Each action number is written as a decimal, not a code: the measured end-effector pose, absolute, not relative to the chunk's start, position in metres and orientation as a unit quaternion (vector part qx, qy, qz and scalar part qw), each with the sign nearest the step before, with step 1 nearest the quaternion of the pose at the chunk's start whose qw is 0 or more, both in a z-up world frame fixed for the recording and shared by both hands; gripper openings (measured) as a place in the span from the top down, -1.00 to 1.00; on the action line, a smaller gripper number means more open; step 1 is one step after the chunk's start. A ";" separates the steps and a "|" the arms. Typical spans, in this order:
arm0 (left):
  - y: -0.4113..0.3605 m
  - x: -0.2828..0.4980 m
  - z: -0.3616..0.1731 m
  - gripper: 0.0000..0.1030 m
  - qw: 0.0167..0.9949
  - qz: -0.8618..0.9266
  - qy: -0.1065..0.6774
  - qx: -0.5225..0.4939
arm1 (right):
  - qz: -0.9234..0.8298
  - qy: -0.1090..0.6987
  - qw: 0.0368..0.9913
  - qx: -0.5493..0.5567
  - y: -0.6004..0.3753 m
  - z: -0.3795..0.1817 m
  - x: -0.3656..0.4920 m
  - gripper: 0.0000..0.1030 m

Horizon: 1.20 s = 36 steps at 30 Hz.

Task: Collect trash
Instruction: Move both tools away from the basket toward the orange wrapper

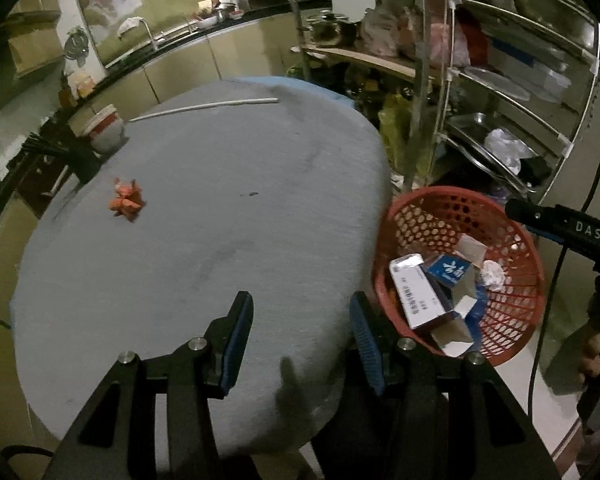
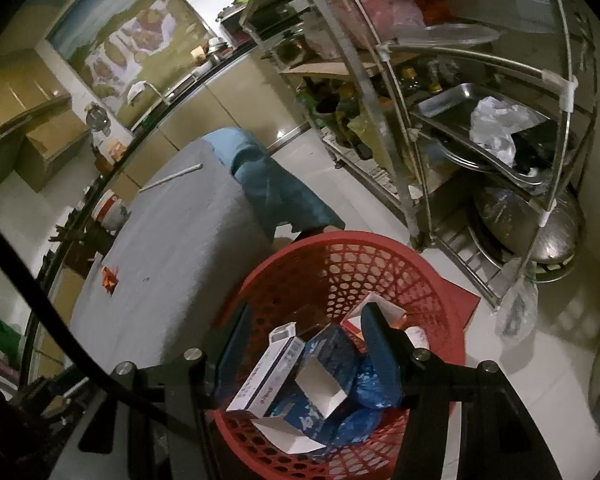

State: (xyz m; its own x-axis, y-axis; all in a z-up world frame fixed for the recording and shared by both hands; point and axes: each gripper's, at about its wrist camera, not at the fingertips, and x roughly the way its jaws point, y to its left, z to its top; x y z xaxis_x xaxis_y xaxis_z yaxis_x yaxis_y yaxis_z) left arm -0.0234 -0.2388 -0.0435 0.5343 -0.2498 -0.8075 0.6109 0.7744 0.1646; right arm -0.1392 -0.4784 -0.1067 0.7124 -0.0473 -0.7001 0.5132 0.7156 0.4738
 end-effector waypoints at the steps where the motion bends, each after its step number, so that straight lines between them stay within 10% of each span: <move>1: -0.236 -0.023 -0.043 0.01 0.849 -0.250 0.409 0.220 | -0.161 0.343 0.861 0.339 -0.476 -0.106 -0.137 -0.17; 36: -0.234 -0.026 -0.054 0.01 0.835 -0.267 0.426 0.222 | -0.146 0.367 0.862 0.317 -0.449 -0.109 -0.110 -0.17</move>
State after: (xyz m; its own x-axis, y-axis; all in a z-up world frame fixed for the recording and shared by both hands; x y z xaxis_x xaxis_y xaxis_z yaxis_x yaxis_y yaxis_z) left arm -0.0259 -0.2343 -0.0544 0.4936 -0.2570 -0.8309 0.6354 0.7588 0.1428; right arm -0.1101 -0.4488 -0.1094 0.6874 -0.0186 -0.7260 0.4845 0.7565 0.4394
